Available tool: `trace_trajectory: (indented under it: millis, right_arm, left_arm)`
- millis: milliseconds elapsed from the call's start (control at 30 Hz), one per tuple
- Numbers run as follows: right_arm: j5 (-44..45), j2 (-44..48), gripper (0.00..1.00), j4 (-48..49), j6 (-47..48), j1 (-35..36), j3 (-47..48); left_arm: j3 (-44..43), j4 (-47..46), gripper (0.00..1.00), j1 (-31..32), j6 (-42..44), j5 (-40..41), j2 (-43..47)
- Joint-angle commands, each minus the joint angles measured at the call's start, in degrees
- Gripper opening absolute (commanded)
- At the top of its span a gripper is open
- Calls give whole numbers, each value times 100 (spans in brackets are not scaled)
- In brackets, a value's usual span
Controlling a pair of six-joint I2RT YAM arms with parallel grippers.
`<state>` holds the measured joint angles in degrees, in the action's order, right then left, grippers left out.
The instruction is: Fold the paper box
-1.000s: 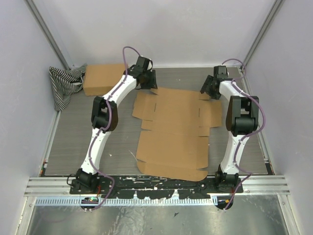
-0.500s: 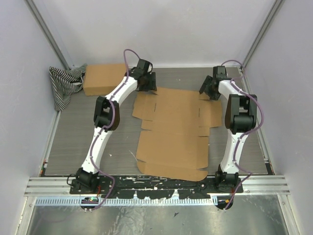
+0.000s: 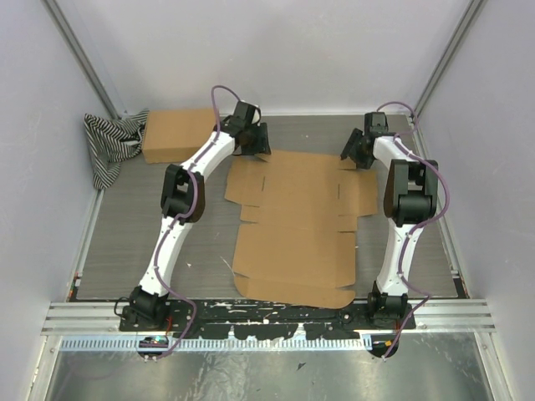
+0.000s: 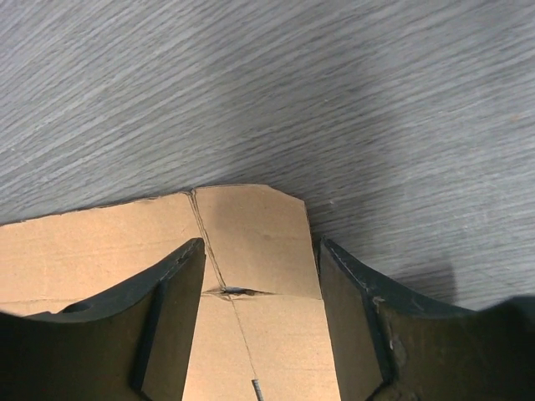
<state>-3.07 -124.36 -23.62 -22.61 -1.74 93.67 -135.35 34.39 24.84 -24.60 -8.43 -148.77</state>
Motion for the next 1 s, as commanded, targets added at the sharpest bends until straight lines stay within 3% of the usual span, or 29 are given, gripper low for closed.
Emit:
trace_trajectory:
  millis: [0,467,967]
  right_arm:
    - [-333,243,61,366,55,-20,68]
    - [-814,545,57,421,11,57,167]
    - [-818,557,56,376,33,130,258]
  left_arm:
    - [-54,-237,57,-14,-71,-287,15]
    - [151,-244,56,29,-109,-386,397]
    - [-196,782,55,124,273,291,563]
